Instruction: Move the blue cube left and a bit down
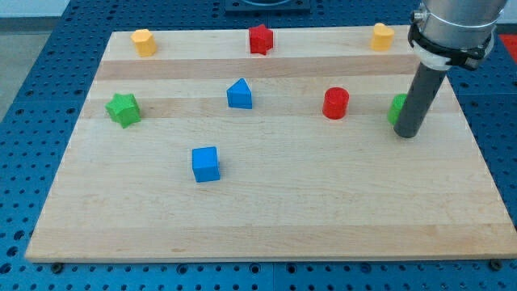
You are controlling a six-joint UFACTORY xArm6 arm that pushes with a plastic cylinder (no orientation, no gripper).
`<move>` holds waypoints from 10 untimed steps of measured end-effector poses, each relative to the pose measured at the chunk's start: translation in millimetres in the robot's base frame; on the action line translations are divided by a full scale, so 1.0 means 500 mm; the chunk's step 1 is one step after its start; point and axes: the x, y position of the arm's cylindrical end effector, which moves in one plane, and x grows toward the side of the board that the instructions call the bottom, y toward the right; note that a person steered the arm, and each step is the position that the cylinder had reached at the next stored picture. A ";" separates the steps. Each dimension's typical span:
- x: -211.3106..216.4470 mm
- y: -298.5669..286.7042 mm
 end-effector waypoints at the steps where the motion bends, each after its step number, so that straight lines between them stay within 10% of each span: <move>1: -0.005 0.000; 5: 0.019 -0.026; 10: 0.081 -0.466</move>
